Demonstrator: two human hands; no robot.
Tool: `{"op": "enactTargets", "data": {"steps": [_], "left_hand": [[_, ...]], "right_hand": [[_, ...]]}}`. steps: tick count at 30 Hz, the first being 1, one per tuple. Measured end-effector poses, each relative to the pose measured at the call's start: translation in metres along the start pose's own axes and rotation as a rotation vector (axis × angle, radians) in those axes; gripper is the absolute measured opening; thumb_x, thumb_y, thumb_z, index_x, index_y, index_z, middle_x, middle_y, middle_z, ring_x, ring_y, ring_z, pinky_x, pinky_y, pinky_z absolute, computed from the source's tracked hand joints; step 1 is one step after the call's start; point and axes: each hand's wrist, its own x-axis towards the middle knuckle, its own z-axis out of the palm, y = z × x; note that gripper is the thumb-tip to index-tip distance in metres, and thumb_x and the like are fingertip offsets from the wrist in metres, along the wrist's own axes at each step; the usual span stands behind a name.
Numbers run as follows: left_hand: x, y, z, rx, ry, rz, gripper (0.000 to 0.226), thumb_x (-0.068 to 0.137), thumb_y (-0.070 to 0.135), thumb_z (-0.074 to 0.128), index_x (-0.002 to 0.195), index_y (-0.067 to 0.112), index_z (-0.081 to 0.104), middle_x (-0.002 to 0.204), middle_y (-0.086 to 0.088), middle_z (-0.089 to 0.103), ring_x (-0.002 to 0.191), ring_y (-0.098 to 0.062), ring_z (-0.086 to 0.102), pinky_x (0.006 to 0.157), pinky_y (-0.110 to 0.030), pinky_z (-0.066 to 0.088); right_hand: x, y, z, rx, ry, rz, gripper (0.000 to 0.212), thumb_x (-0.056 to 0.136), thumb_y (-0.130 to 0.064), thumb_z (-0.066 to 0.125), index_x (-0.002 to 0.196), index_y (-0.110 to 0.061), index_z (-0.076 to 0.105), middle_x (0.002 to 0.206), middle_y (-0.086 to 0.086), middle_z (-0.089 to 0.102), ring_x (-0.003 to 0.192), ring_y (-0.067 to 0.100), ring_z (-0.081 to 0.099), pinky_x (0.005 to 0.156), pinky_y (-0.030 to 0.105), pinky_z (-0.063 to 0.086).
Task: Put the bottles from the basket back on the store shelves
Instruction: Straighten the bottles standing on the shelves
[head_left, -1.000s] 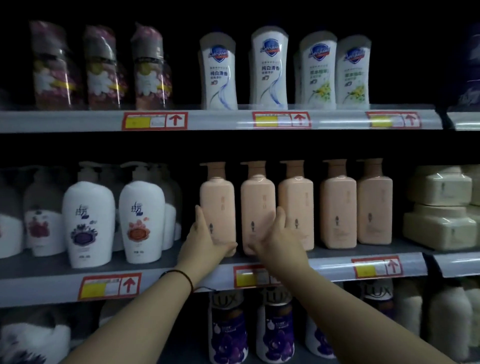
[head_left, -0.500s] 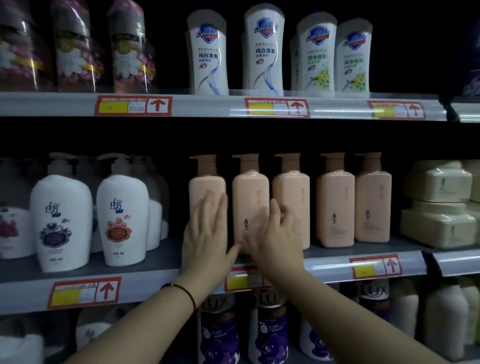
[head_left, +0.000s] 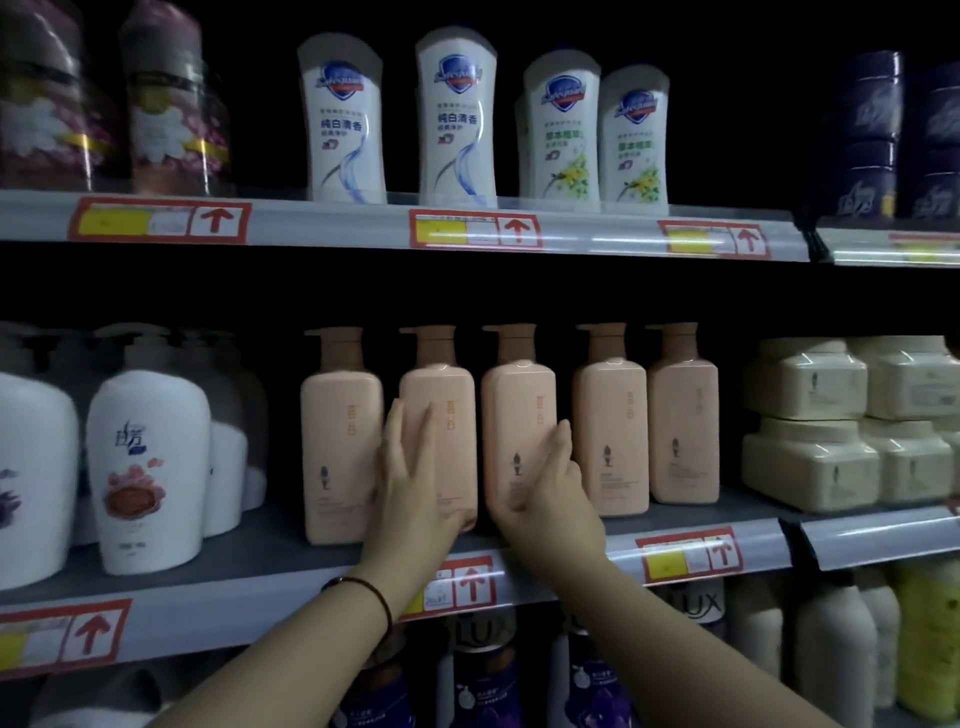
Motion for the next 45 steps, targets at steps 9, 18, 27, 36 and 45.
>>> {"op": "enactTargets", "data": {"steps": [9, 18, 27, 36, 45], "left_hand": [[0.004, -0.008, 0.005, 0.019, -0.04, 0.007, 0.118, 0.076, 0.011, 0.077, 0.142, 0.037, -0.017, 0.157, 0.014, -0.015, 0.146, -0.009, -0.001, 0.11, -0.019, 0.007], [0.006, -0.017, -0.003, -0.079, -0.122, -0.009, 0.117, 0.078, 0.011, 0.074, 0.148, 0.033, -0.018, 0.16, 0.012, -0.003, 0.146, -0.01, 0.01, 0.119, -0.031, 0.018], [0.001, -0.02, 0.002, -0.082, 0.01, 0.015, 0.103, 0.081, 0.014, 0.071, 0.151, 0.029, -0.003, 0.16, 0.005, 0.012, 0.143, -0.015, 0.025, 0.111, -0.023, 0.026], [-0.01, -0.014, -0.005, 0.014, -0.013, 0.09, 0.075, 0.089, 0.013, 0.06, 0.151, 0.022, 0.018, 0.159, 0.007, 0.01, 0.142, -0.016, 0.028, 0.11, -0.021, 0.028], [-0.016, -0.062, -0.071, 0.411, 0.149, -0.034, 0.096, 0.076, 0.042, 0.072, 0.15, 0.018, 0.016, 0.157, -0.011, 0.019, 0.135, -0.032, 0.031, 0.102, -0.047, 0.04]], "right_hand": [[0.005, 0.003, 0.012, -0.08, 0.131, 0.021, 0.092, 0.083, -0.038, 0.057, 0.148, -0.021, -0.005, 0.133, 0.009, 0.037, 0.111, 0.029, 0.051, 0.087, 0.042, 0.046], [0.0, 0.008, 0.014, -0.082, 0.19, -0.018, 0.088, 0.086, -0.039, 0.056, 0.15, -0.014, 0.0, 0.139, 0.009, 0.037, 0.122, 0.024, 0.043, 0.099, 0.037, 0.041], [-0.011, -0.014, 0.028, -0.118, 0.006, -0.361, 0.06, 0.095, -0.027, 0.044, 0.148, -0.015, 0.019, 0.143, 0.002, 0.035, 0.122, 0.022, 0.046, 0.09, 0.036, 0.047], [-0.015, -0.016, 0.04, -0.105, 0.057, -0.321, 0.062, 0.095, -0.027, 0.041, 0.15, -0.01, 0.019, 0.143, 0.006, 0.036, 0.117, 0.025, 0.049, 0.083, 0.037, 0.051], [-0.031, -0.074, 0.056, -0.149, -0.062, -0.491, 0.059, 0.091, -0.026, 0.044, 0.146, -0.012, 0.025, 0.134, 0.011, 0.045, 0.116, 0.032, 0.048, 0.091, 0.039, 0.043]]}}
